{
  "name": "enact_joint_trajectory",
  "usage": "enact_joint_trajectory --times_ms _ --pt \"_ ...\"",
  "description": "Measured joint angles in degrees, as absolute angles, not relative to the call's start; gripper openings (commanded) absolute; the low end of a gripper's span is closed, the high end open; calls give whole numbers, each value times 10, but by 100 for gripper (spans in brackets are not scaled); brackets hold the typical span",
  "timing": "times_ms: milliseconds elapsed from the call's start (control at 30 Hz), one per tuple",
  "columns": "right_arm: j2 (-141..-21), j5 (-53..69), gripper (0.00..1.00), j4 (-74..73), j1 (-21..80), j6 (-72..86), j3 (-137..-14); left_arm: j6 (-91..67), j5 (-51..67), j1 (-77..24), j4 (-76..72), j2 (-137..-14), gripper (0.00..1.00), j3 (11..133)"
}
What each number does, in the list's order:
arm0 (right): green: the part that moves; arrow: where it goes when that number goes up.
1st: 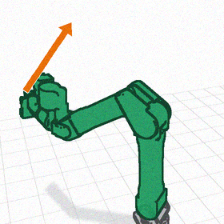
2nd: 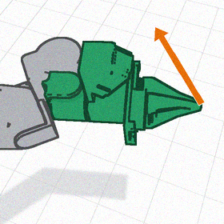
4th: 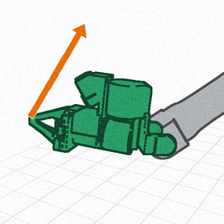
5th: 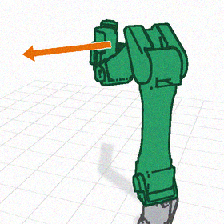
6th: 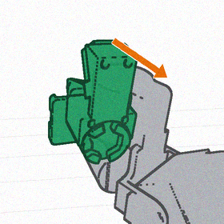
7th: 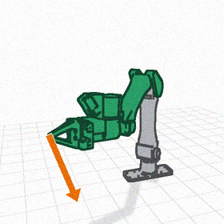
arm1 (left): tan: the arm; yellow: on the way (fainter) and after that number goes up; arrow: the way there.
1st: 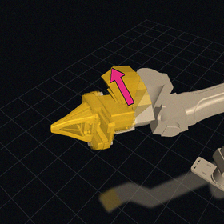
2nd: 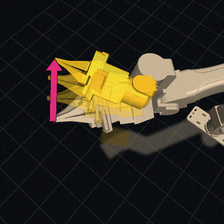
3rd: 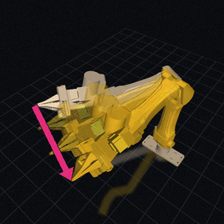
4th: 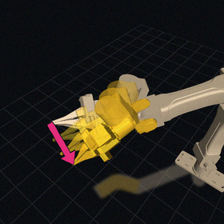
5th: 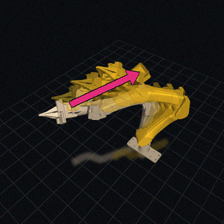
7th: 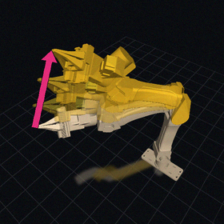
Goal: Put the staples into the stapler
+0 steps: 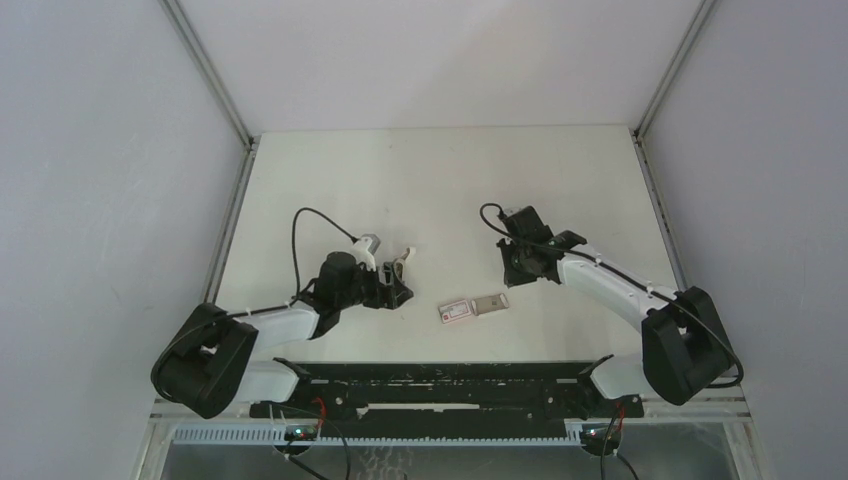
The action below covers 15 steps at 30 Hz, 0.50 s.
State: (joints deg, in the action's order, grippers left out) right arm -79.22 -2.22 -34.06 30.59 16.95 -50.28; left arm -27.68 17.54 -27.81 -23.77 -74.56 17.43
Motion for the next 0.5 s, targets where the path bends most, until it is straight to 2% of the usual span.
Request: enact_joint_trajectory --times_ms 200,333,500 --pt "-772 -21 12 -335 309 170 -486 -268 130 -292 -199 -749 77 199" --pt "-767 -20 12 -328 309 170 -476 -262 118 -302 -190 -768 70 217" --pt "-766 -20 12 -328 310 173 -471 -260 115 -325 -187 -780 68 227"
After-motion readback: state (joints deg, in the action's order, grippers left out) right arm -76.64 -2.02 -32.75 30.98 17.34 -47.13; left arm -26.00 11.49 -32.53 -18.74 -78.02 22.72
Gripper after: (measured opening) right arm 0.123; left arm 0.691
